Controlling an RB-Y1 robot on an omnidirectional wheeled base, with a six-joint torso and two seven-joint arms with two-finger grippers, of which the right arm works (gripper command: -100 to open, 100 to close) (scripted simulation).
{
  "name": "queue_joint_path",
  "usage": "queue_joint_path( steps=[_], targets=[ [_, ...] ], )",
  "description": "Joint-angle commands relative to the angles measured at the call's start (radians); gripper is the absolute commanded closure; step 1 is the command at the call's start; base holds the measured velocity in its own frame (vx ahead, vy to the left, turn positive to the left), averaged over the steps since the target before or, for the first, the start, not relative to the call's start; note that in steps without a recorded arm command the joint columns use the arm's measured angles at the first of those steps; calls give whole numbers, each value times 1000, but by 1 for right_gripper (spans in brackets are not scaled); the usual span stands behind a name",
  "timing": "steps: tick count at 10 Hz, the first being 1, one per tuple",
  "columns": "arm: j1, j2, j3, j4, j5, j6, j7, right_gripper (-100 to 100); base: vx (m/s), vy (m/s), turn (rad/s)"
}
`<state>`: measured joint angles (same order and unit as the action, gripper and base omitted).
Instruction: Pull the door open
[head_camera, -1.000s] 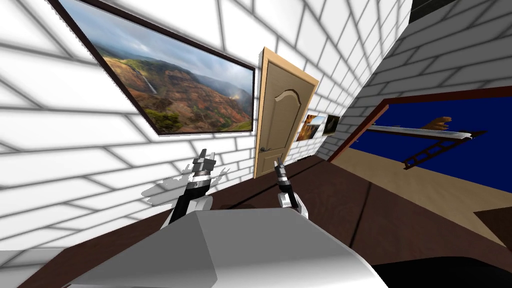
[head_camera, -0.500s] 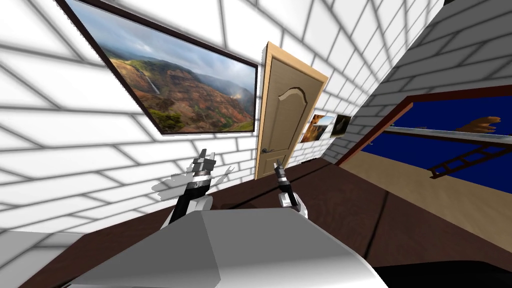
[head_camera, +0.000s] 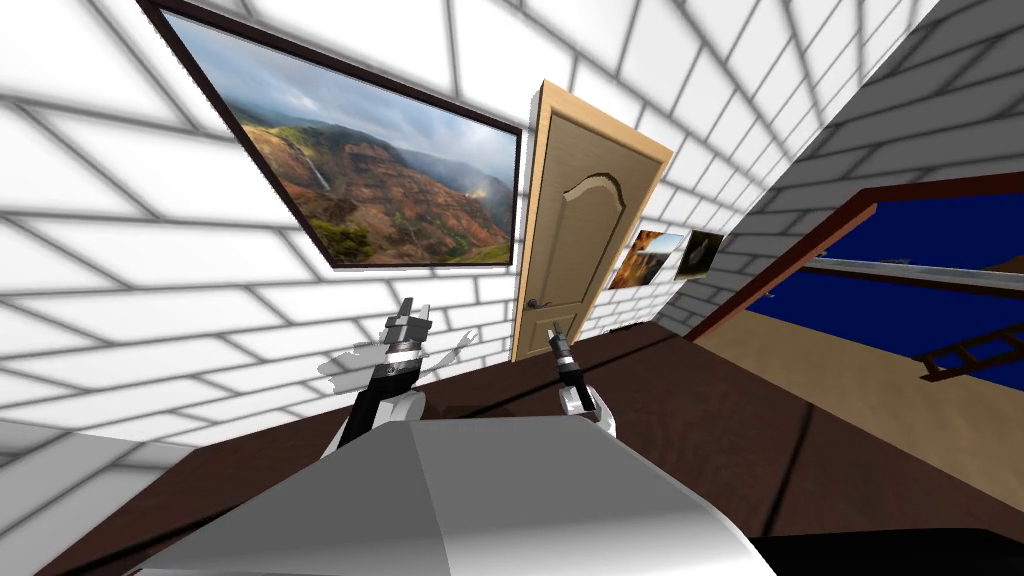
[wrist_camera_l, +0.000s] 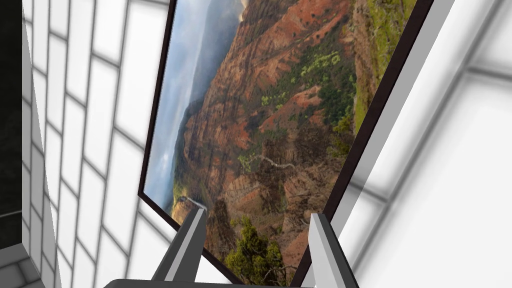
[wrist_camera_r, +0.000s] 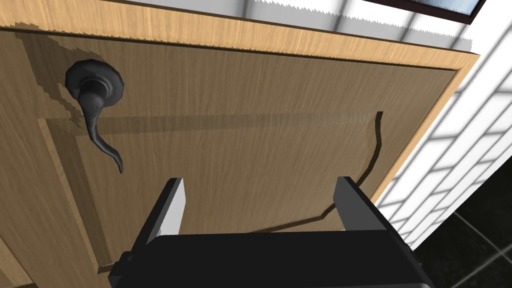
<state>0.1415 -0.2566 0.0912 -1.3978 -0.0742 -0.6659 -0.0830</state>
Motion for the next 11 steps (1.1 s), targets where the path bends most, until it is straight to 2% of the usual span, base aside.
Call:
queue_joint_path(
  steps=[1,4,5,9,10,11],
  targets=[
    [-15,-11,1,48,-2,-2,-11,-100,48,-39,86],
    [-52,-38,3,147,-6,-13,-39,-100,69,-65,148],
    [-52,-38,3,158,-6,-13,-39,-100,54,-44,39],
    [-97,-71,6,292,-12,-26,-72,-100,69,-50,124],
    [-108,-79,6,320,-13,-30,-80,-100,81,-73,111],
    [-108,-79,6,325,-13,-30,-80,-100,47,-50,40]
  ],
)
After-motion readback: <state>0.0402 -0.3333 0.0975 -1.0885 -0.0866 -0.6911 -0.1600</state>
